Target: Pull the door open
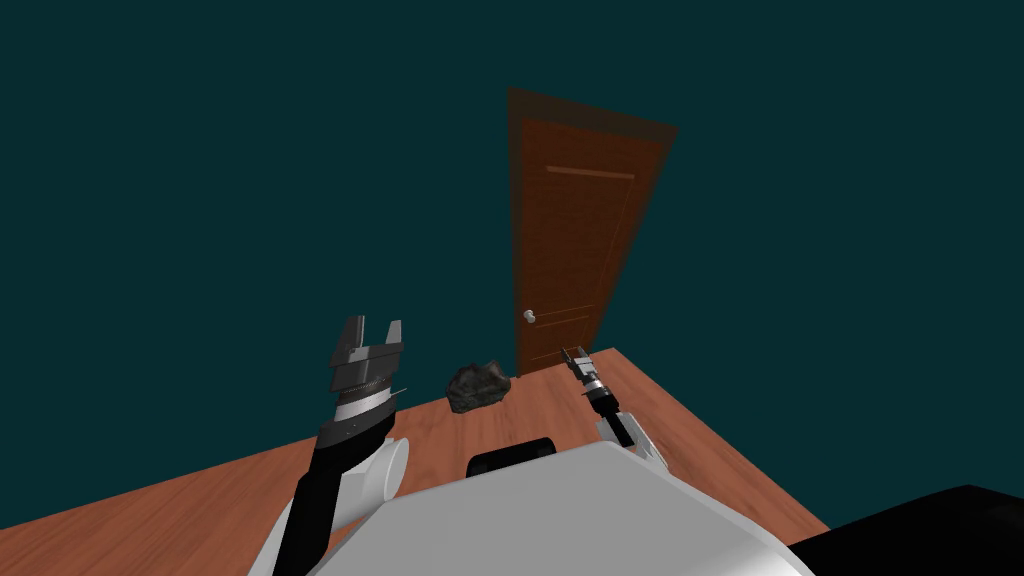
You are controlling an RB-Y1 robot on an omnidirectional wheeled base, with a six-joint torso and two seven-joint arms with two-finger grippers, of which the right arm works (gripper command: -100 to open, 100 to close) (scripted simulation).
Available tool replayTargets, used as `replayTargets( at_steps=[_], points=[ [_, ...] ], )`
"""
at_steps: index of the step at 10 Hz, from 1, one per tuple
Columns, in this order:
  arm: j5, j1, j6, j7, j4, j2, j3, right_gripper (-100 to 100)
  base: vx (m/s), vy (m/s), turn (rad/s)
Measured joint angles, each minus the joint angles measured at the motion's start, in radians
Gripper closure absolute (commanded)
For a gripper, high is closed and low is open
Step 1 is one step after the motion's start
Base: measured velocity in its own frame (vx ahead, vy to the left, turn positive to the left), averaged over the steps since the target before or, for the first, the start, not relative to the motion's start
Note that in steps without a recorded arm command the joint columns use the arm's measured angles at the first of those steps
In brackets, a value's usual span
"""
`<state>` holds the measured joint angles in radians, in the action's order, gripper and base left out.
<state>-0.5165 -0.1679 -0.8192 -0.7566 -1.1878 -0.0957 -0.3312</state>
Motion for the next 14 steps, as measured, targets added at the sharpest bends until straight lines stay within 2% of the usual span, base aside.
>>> replayTargets(
  at_steps=[5,7,9,14],
  points=[
    [-0.059,0.035,-0.032,-0.086,0.110,0.008,-0.031,-100,0.124,0.029,0.004],
    [-0.085,0.041,-0.043,-0.120,0.144,0.017,-0.042,-100,0.138,0.034,0.001],
    [-0.100,0.058,-0.056,-0.144,0.187,0.013,-0.053,-100,0.118,0.023,0.004],
    [-0.148,0.087,-0.087,-0.214,0.281,0.023,-0.080,-100,0.132,0.021,0.002]
  ],
)
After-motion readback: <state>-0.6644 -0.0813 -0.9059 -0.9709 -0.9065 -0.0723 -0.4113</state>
